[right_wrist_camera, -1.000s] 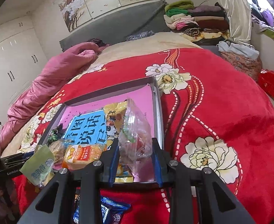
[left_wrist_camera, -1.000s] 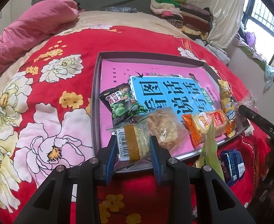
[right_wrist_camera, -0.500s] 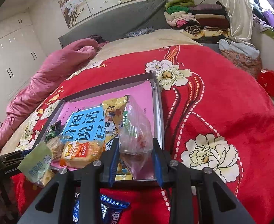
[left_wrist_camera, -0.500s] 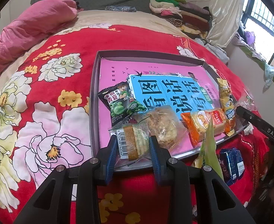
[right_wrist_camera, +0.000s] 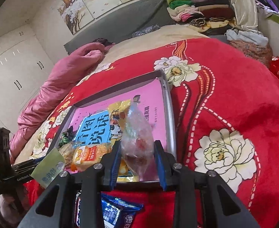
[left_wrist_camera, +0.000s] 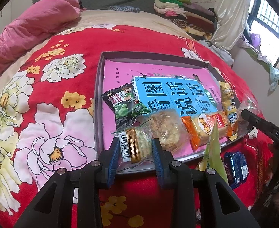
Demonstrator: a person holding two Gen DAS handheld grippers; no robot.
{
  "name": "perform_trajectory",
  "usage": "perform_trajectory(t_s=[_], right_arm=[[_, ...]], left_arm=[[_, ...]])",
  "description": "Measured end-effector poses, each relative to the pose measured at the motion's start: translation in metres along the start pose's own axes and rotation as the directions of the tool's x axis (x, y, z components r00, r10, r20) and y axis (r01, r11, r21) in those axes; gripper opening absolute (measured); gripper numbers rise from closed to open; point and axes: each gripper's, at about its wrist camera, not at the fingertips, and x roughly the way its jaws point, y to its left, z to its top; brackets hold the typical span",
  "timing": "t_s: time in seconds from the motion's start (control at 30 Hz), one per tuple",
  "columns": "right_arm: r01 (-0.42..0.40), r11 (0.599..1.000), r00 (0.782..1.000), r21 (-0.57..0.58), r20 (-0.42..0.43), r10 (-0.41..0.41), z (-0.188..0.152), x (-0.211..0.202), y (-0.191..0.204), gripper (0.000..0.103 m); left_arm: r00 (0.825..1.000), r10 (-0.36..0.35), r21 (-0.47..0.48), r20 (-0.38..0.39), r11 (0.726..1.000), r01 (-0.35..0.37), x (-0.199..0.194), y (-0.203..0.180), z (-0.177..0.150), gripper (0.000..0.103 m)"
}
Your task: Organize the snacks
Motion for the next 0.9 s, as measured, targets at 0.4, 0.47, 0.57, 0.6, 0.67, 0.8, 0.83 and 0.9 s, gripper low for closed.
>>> perform_trajectory(t_s=[0.4, 0.47, 0.57, 0.6, 0.67, 0.8, 0.83, 0.9], right_arm=[[0.046, 0.999, 0.998, -0.004, 0.038, -0.046, 0.004, -0.009, -0.001, 0.044], [0.042, 0.999, 0.998, 0.002, 0.045, -0.042, 0.005, -0.011, -0.003, 0.044], [0.054, 0.999, 0.997, -0.004, 0.054, -0.053, 0.005, -0.014, -0.002, 0.044], [0.048, 0.999, 0.997, -0.002, 0.053, -0.048, 0.005, -0.014, -0.002, 0.045], [0.054, 0.999, 0.997, -0.007, 0.051, -0.054, 0.005, -0.014, -0.001, 0.045], [0.073, 0.997, 0.995, -0.007, 0.070, -0.072, 0.006, -0.019, -0.002, 0.048], [0.077, 0.997, 0.994, -0.006, 0.074, -0.077, 0.006, -0.020, -0.002, 0.048], [0.085, 0.996, 0.993, -0.001, 0.080, -0.085, 0.006, -0.022, -0.004, 0.048]], left_arm=[[1.000, 0.008, -0.001, 0.007, 1.000, -0.008, -0.003, 0.000, 0.001, 0.037], [1.000, 0.006, -0.001, 0.007, 1.000, -0.006, -0.004, 0.001, 0.001, 0.037], [1.000, 0.007, -0.002, 0.008, 1.000, -0.007, -0.004, 0.001, 0.001, 0.040], [1.000, 0.010, -0.001, 0.008, 1.000, -0.010, -0.004, 0.001, 0.001, 0.041], [1.000, 0.015, -0.001, 0.010, 1.000, -0.015, -0.005, 0.001, 0.001, 0.043], [1.000, 0.007, -0.009, 0.012, 1.000, -0.007, -0.010, 0.002, 0.001, 0.049], [1.000, 0.005, -0.010, 0.013, 1.000, -0.005, -0.011, 0.002, 0.001, 0.051], [1.000, 0.004, -0.011, 0.018, 1.000, -0.004, -0.014, 0.002, 0.000, 0.053]])
